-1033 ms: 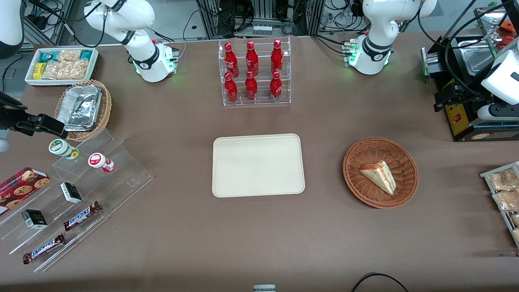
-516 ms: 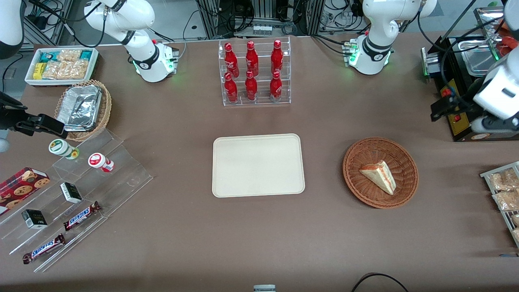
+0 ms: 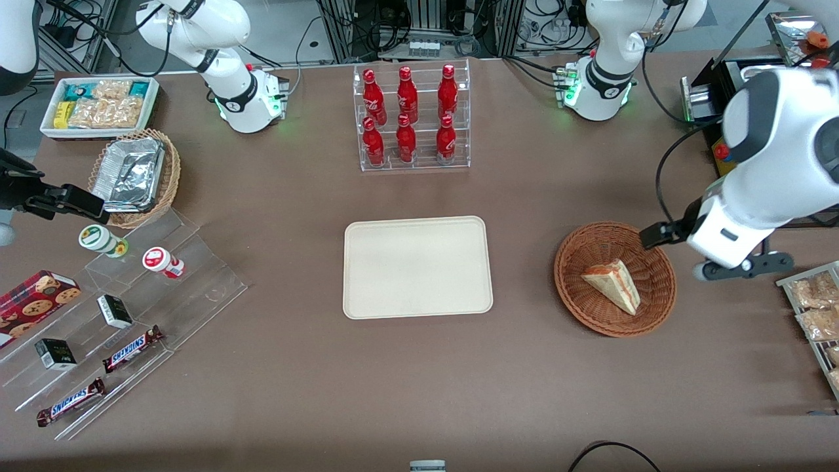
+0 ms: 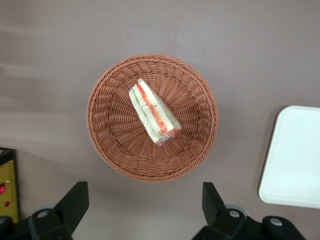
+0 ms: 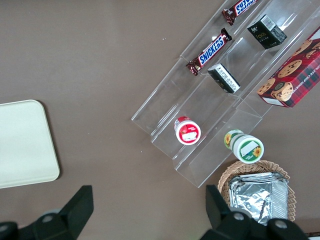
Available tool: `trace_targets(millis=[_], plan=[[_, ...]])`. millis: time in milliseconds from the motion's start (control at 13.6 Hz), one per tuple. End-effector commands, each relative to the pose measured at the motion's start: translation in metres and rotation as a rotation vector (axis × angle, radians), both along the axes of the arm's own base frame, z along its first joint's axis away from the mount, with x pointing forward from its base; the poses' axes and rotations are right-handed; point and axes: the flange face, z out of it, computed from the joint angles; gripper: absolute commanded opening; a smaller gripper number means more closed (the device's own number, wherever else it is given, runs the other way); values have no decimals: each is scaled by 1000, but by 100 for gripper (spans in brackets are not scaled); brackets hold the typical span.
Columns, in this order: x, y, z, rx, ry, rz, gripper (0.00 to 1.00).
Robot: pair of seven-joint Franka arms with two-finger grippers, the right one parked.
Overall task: Place sandwich from basket to tray
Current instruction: 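Lower the open left gripper around the wrapped sandwich in the basket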
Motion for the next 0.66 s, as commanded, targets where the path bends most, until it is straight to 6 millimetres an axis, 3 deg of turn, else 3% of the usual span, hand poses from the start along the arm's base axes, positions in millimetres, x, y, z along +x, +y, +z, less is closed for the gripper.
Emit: trace_targets(millis=[0, 590], plan=[[-8, -4, -32, 21, -42, 71, 100], [-26, -2, -130, 11, -118, 301, 100]])
